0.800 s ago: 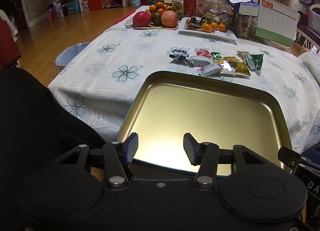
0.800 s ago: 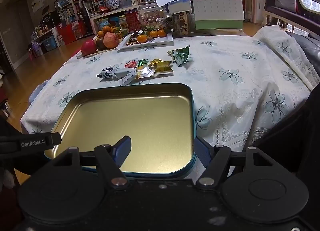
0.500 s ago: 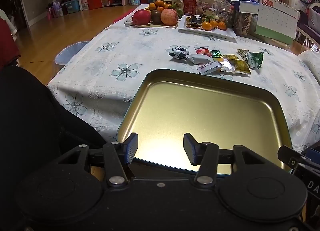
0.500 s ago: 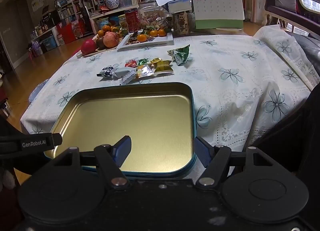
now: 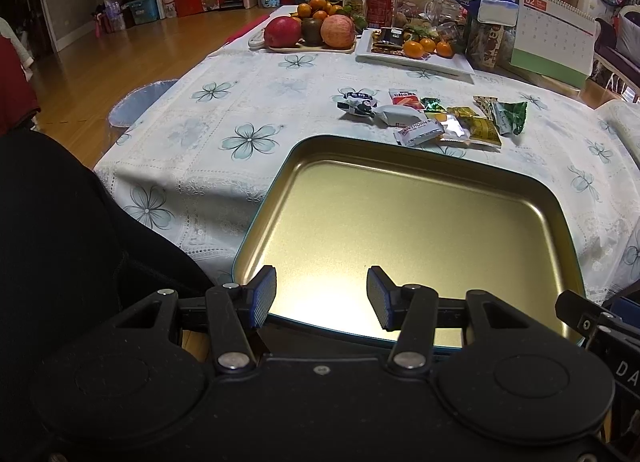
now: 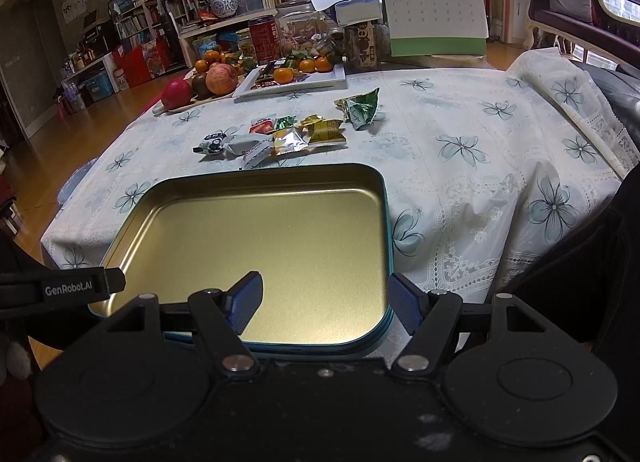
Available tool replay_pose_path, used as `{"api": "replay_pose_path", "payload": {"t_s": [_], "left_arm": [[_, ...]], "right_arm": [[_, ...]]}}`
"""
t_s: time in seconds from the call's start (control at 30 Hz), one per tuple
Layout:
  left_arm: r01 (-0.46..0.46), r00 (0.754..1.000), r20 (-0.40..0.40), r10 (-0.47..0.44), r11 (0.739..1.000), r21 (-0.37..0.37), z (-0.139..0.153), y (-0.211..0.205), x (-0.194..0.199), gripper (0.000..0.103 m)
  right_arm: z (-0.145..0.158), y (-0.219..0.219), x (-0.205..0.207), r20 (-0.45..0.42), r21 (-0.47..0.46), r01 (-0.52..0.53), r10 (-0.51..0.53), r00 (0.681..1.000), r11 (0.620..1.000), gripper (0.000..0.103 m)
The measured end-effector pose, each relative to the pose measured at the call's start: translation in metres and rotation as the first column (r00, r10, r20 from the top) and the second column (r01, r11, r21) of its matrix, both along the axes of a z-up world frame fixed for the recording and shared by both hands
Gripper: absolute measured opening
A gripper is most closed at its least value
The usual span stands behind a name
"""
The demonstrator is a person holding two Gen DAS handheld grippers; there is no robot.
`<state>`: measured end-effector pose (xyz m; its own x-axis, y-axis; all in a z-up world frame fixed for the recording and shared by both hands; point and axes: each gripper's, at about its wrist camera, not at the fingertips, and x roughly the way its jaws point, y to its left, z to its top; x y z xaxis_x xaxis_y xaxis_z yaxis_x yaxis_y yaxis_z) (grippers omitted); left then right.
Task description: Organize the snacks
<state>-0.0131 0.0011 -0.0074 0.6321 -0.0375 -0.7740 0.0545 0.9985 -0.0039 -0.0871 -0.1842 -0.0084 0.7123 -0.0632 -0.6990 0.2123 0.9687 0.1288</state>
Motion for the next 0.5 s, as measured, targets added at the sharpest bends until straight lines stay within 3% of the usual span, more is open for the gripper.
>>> {"api": "replay_pose_path", "payload": {"t_s": [0.5], "left_arm": [[-0.002,1.000,-0.001,0.002,1.000,0.001,-0.0001,-0.0001,0.0000,0.057]], "right_arm": [[0.0005,-0.0007,0.0005,-0.002,0.001,0.000,0.000,1.000,1.000,0.072]]}}
